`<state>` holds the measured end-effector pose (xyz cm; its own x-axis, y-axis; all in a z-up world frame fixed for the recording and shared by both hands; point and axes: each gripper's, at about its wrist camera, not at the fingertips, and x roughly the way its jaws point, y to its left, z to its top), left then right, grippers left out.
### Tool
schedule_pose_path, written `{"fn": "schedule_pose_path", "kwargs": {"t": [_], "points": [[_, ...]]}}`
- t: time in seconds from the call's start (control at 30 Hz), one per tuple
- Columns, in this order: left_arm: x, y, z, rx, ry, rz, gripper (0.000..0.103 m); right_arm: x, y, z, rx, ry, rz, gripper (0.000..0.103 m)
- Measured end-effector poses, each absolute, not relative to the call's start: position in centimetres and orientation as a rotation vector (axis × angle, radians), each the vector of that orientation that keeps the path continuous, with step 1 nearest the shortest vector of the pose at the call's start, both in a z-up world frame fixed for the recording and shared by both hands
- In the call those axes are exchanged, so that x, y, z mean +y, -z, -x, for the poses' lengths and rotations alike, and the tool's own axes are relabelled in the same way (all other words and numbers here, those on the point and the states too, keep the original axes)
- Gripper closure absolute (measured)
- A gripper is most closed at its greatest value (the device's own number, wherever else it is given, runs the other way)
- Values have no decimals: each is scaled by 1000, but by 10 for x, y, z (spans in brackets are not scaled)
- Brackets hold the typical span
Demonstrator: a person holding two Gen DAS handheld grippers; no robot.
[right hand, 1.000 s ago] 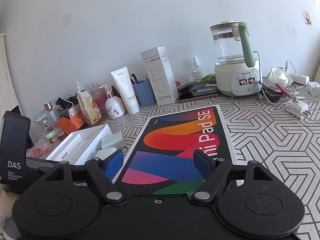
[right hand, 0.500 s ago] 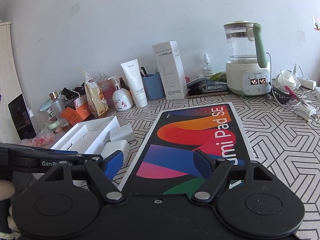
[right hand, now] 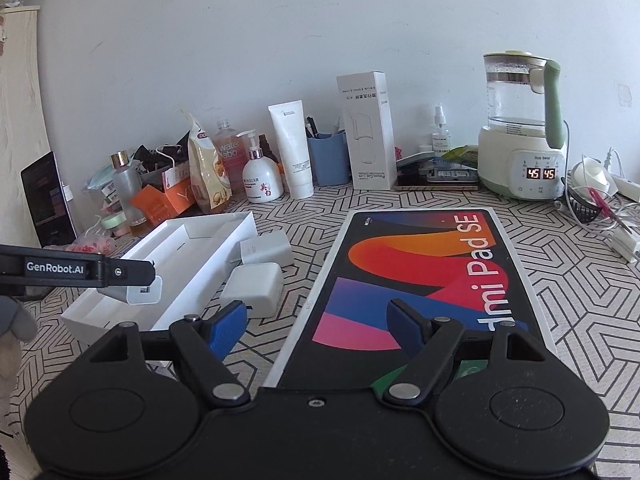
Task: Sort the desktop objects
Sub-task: 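Carry the charger with the left tool and lower it into the white tray box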
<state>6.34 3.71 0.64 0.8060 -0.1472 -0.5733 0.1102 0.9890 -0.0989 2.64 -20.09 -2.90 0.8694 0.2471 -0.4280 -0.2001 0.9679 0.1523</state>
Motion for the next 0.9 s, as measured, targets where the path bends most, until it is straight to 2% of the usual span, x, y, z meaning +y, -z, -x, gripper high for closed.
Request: {"fn": "schedule_pose_path", "kwargs": {"t": [0.37,0.9], "points": [[92,0,-69,632,38,99,43,-147,39,-44,518,-313,-49,21],[95,23,-116,709,131,94,43,-112,39,-74,570,-281,25,22]]}}
